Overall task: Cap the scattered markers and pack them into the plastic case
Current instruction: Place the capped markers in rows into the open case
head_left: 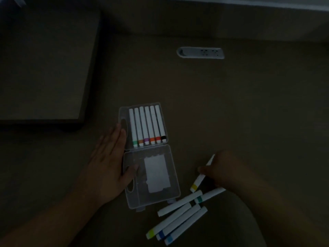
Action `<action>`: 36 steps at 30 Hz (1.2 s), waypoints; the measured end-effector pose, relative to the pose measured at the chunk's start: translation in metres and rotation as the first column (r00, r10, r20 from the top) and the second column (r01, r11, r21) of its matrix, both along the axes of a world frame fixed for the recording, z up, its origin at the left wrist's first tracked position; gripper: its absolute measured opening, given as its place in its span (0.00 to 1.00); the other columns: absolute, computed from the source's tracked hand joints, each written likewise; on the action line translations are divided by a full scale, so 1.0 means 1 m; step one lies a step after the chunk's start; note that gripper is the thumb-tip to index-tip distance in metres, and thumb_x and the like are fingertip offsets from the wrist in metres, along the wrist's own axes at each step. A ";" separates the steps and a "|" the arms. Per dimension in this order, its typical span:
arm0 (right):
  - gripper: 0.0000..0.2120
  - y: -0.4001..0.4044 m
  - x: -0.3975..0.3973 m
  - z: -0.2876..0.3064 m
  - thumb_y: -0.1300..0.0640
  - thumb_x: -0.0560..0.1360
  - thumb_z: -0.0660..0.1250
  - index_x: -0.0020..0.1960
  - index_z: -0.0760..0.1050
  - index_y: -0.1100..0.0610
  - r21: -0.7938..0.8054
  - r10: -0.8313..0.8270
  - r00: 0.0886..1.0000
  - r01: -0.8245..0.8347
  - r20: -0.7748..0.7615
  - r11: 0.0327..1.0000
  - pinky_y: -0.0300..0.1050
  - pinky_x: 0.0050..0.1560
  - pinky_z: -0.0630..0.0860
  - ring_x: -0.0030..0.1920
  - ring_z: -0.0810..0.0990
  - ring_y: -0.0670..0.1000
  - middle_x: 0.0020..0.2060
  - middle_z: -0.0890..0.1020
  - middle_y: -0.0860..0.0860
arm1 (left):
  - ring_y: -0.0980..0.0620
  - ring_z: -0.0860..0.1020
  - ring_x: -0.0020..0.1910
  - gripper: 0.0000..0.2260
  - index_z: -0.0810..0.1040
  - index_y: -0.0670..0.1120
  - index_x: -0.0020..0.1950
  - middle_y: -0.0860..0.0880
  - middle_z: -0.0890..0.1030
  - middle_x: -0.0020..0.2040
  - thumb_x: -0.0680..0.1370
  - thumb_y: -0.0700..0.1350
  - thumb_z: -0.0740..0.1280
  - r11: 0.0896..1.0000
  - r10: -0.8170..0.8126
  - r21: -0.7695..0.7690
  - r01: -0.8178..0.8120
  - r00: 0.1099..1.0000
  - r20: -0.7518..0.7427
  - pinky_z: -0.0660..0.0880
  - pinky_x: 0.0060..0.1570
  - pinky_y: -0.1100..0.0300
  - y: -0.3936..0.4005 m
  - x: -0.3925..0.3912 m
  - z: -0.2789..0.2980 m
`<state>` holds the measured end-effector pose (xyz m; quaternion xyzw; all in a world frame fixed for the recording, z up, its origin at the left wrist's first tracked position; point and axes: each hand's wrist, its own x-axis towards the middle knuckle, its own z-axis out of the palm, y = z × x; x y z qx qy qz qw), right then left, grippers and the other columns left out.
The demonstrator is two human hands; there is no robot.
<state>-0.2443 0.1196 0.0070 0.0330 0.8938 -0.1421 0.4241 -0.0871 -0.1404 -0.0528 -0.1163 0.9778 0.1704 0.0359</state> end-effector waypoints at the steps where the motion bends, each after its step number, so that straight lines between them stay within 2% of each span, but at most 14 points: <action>1: 0.12 -0.003 -0.001 -0.002 0.48 0.73 0.73 0.40 0.78 0.55 0.006 -0.015 1.000 0.015 -0.004 1.000 0.43 0.37 0.80 0.35 0.83 0.48 0.35 0.83 0.52 | 0.58 0.36 0.77 0.41 0.34 0.51 0.79 0.54 0.34 0.79 0.75 0.71 0.47 1.000 0.001 0.001 -0.001 1.000 0.000 0.44 0.77 0.52 0.000 0.000 0.000; 3: 0.11 -0.011 -0.002 -0.003 0.49 0.74 0.73 0.42 0.77 0.56 -0.009 -0.045 0.998 0.045 -0.037 0.999 0.46 0.41 0.81 0.37 0.83 0.50 0.37 0.82 0.54 | 0.58 0.36 0.77 0.41 0.35 0.51 0.79 0.54 0.34 0.79 0.75 0.71 0.47 1.000 -0.004 0.004 0.004 1.000 -0.012 0.43 0.77 0.53 0.000 -0.001 0.000; 9: 0.12 -0.033 -0.007 0.003 0.49 0.74 0.72 0.41 0.79 0.58 -0.104 -0.077 0.991 0.066 -0.111 0.992 0.50 0.42 0.81 0.37 0.83 0.53 0.37 0.83 0.57 | 0.61 0.35 0.76 0.40 0.35 0.51 0.79 0.55 0.34 0.79 0.76 0.69 0.49 0.999 0.032 0.025 -0.032 0.999 -0.039 0.39 0.75 0.59 0.000 -0.001 0.000; 11: 0.10 -0.040 -0.007 0.007 0.50 0.75 0.71 0.42 0.79 0.57 -0.166 -0.056 0.995 0.041 -0.087 0.985 0.49 0.43 0.82 0.39 0.83 0.52 0.38 0.83 0.56 | 0.61 0.35 0.77 0.39 0.35 0.52 0.79 0.55 0.34 0.79 0.77 0.69 0.49 0.998 0.051 0.036 -0.049 0.998 -0.043 0.39 0.75 0.58 0.000 -0.003 -0.001; 14: 0.05 -0.050 -0.001 0.015 0.53 0.78 0.68 0.44 0.78 0.53 -0.310 0.002 1.000 -0.006 -0.012 0.951 0.43 0.39 0.78 0.40 0.82 0.48 0.40 0.82 0.52 | 0.60 0.36 0.77 0.40 0.34 0.52 0.79 0.55 0.34 0.79 0.77 0.69 0.49 0.996 0.068 0.061 -0.065 0.997 -0.048 0.39 0.75 0.58 -0.001 -0.008 -0.001; 16: 0.04 -0.057 0.004 0.017 0.54 0.78 0.67 0.45 0.77 0.53 -0.352 0.043 0.999 -0.031 0.026 0.936 0.42 0.40 0.79 0.41 0.82 0.47 0.41 0.82 0.51 | 0.61 0.35 0.76 0.40 0.34 0.52 0.79 0.56 0.33 0.78 0.76 0.69 0.49 0.996 0.066 0.068 -0.063 0.997 -0.041 0.38 0.74 0.59 -0.004 -0.015 0.000; 19: 0.04 -0.068 0.009 0.014 0.54 0.78 0.68 0.46 0.77 0.54 -0.343 0.073 0.996 -0.054 0.044 0.938 0.45 0.44 0.81 0.43 0.83 0.48 0.42 0.82 0.52 | 0.60 0.35 0.76 0.40 0.35 0.52 0.79 0.56 0.34 0.78 0.77 0.68 0.53 0.997 0.053 0.055 -0.050 0.998 -0.041 0.39 0.74 0.58 -0.009 -0.025 0.002; 26: 0.09 -0.081 0.004 0.007 0.50 0.74 0.72 0.47 0.77 0.56 -0.258 0.108 0.994 -0.098 0.024 0.961 0.49 0.46 0.82 0.40 0.83 0.50 0.41 0.82 0.53 | 0.60 0.35 0.76 0.41 0.35 0.51 0.79 0.56 0.33 0.77 0.78 0.65 0.57 0.998 0.026 0.053 -0.024 0.999 -0.042 0.37 0.73 0.60 -0.010 -0.028 0.006; 29: 0.10 -0.084 0.002 0.004 0.49 0.74 0.72 0.49 0.77 0.55 -0.231 0.146 0.989 -0.139 0.015 0.963 0.47 0.44 0.81 0.40 0.82 0.49 0.42 0.81 0.52 | 0.57 0.36 0.77 0.41 0.35 0.50 0.79 0.54 0.34 0.78 0.78 0.67 0.54 1.000 0.006 0.024 -0.005 1.000 -0.023 0.38 0.73 0.59 -0.013 -0.030 0.004; 33: 0.09 -0.082 0.001 -0.001 0.49 0.74 0.72 0.45 0.75 0.53 -0.210 0.151 0.988 -0.152 -0.019 0.966 0.52 0.52 0.81 0.43 0.81 0.50 0.41 0.80 0.52 | 0.54 0.37 0.78 0.41 0.36 0.49 0.79 0.51 0.34 0.79 0.76 0.69 0.49 0.999 -0.014 -0.033 0.014 1.000 0.009 0.39 0.74 0.56 -0.019 -0.038 0.002; 36: 0.08 -0.082 -0.002 -0.002 0.49 0.75 0.71 0.47 0.75 0.53 -0.217 0.145 0.989 -0.137 0.024 0.967 0.51 0.50 0.81 0.42 0.81 0.50 0.42 0.81 0.52 | 0.55 0.37 0.78 0.41 0.36 0.49 0.79 0.51 0.34 0.79 0.75 0.70 0.47 0.999 -0.019 -0.040 0.020 1.000 0.014 0.39 0.74 0.57 -0.018 -0.040 0.003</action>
